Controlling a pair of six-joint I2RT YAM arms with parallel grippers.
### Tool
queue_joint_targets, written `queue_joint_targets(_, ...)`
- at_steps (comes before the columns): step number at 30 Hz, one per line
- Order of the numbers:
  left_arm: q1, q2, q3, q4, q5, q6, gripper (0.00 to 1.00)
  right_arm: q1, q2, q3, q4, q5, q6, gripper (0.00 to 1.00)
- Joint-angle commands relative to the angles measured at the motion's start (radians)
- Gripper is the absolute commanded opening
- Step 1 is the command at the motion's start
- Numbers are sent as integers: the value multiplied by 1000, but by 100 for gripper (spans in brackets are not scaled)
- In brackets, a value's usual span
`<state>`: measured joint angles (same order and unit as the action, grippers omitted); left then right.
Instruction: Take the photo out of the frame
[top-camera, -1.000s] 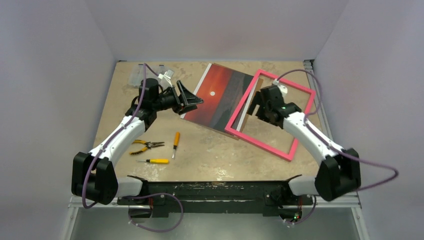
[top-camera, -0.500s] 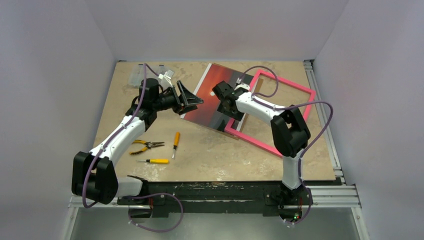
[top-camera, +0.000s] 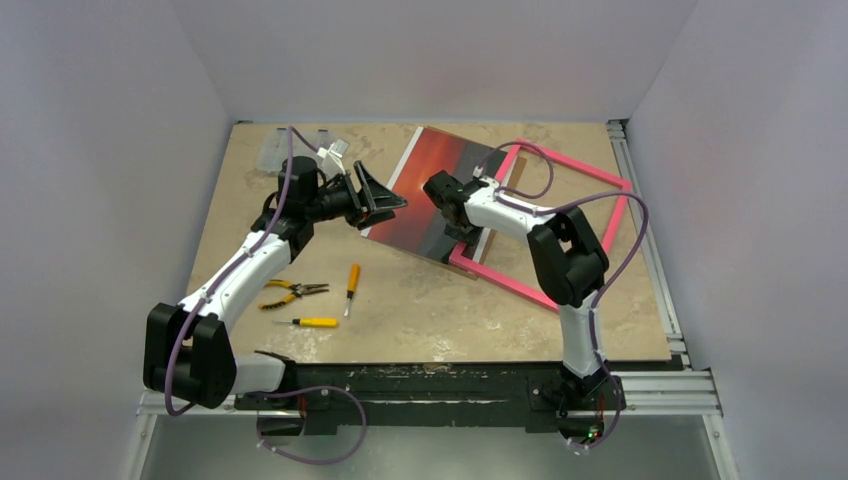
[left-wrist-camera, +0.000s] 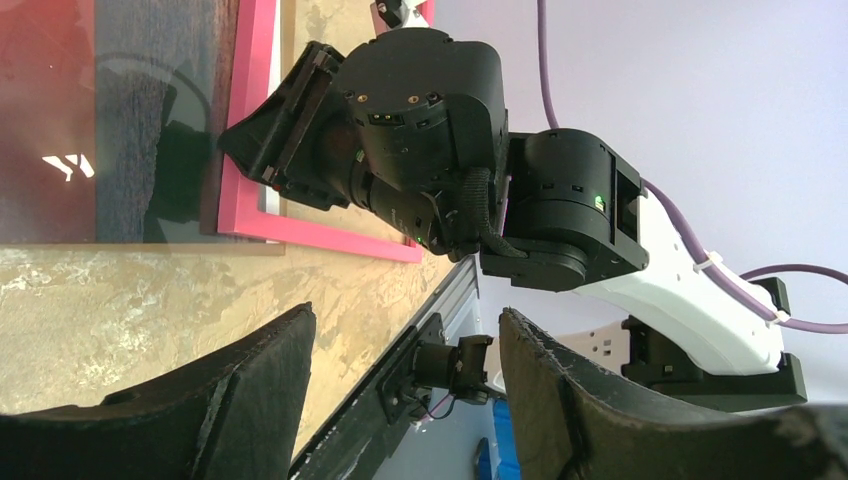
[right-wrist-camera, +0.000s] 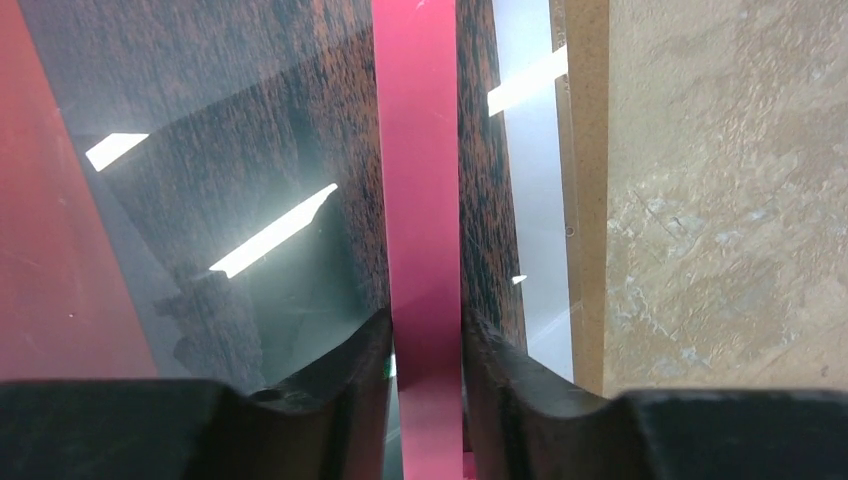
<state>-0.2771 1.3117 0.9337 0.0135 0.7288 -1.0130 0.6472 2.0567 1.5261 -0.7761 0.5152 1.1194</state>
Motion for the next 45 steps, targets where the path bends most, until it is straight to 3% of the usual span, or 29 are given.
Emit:
queue_joint_targets(1,-4,5,1,45,17,-13,65,3,-29,15,-12,28,34,27)
queue_joint_targets(10,-4,7,-1,46,17,-13,65,0,-167,-88,-15,54,43,0)
queue_joint_targets(18,-5,9,-2,46,15,-12,65,-3,-360,-308,28,58,56,0)
queue_joint_targets(25,-5,6,-1,41,11,-7,65,-5,-435,-416,47,72,0,0)
queue_joint_targets(35,-7,12,2,34,9,-2,65,-6,-441,-470,79,58,-72,0)
queue_joint_targets(45,-8,15,1,40,15,-7,65,-6,-440,-522,203,92,-310,0)
